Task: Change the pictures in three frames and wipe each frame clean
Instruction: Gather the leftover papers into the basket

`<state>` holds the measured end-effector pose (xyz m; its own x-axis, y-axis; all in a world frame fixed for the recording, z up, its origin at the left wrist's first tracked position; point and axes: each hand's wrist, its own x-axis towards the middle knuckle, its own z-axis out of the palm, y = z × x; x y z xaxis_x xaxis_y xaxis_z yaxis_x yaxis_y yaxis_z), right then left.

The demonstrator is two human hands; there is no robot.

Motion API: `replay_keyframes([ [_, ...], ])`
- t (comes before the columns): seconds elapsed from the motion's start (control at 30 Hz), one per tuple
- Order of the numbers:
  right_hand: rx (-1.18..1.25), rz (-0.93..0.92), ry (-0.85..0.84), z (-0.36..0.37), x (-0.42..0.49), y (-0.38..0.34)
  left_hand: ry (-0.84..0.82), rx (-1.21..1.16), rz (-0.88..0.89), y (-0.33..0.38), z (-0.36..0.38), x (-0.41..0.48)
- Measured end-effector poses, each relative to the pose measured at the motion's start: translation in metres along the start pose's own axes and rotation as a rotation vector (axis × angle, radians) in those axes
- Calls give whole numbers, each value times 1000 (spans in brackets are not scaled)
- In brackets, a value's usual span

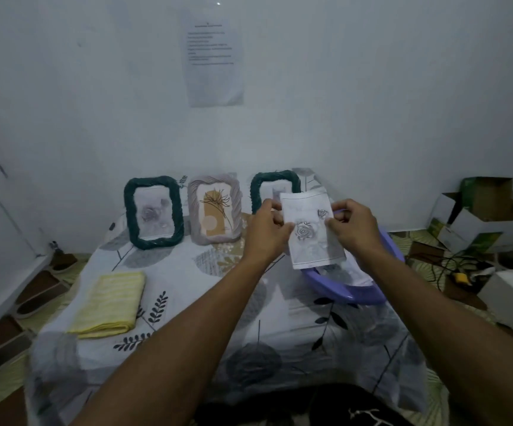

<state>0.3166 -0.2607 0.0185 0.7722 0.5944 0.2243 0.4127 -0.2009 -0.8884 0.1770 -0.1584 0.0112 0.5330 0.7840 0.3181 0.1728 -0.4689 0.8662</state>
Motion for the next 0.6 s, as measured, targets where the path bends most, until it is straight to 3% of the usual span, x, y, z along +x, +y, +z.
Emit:
replay_keyframes([
  [0.17,-224,52,-18,-35,27,32,-121,188,-16,9,55,21],
  [0.3,-432,114,-142,-37,39,47,-259,498,-33,8,80,30],
  [0.6,-847,-51,-391,-17,53,62,-505,930,75,-4,109,41],
])
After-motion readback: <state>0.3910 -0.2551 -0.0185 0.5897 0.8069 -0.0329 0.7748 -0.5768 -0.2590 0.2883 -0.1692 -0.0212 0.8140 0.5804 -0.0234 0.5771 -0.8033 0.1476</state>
